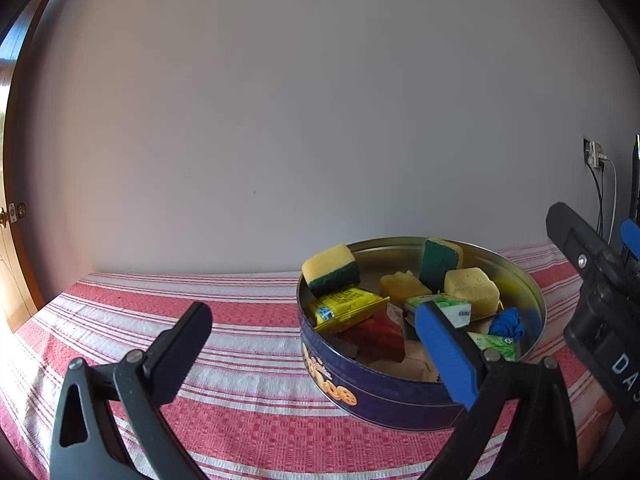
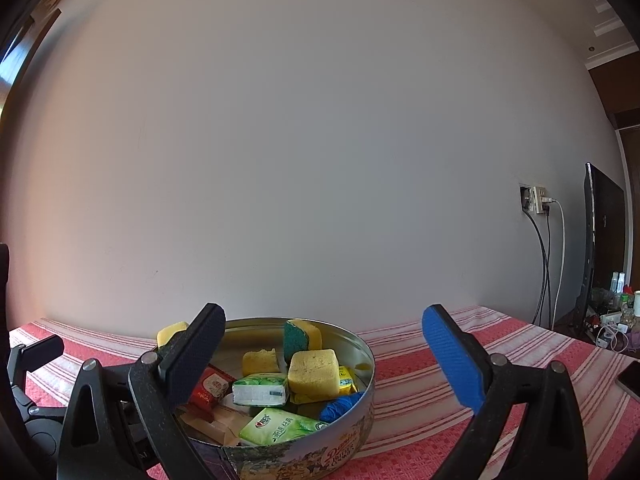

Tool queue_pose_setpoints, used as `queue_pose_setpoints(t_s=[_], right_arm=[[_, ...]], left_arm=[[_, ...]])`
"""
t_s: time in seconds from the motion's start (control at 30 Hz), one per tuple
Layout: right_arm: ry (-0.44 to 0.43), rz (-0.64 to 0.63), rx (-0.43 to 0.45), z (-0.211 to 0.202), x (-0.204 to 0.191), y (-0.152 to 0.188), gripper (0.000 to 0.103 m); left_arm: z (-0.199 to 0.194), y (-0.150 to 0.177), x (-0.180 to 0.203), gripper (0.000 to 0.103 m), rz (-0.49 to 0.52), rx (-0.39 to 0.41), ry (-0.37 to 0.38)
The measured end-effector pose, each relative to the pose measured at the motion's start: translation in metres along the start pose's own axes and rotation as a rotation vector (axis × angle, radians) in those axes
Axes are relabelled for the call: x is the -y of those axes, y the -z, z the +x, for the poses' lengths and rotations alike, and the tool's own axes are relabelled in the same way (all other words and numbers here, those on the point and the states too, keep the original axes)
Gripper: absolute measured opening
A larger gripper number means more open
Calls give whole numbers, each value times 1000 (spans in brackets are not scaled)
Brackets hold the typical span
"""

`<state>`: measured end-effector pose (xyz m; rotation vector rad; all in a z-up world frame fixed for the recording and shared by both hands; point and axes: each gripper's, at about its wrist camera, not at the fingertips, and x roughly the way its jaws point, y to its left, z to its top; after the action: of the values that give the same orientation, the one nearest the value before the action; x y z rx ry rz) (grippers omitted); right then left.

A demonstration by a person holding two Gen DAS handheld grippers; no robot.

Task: Organize objects

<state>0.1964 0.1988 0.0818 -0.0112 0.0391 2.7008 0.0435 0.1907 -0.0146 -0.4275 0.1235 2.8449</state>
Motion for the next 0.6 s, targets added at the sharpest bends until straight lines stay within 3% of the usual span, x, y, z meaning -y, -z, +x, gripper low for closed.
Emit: queue_pose_setpoints(t_s=[0.6], right_arm=[[9, 3, -12, -2, -4, -1, 101]], left_arm=[[5, 1, -6, 103, -24, -29, -14]])
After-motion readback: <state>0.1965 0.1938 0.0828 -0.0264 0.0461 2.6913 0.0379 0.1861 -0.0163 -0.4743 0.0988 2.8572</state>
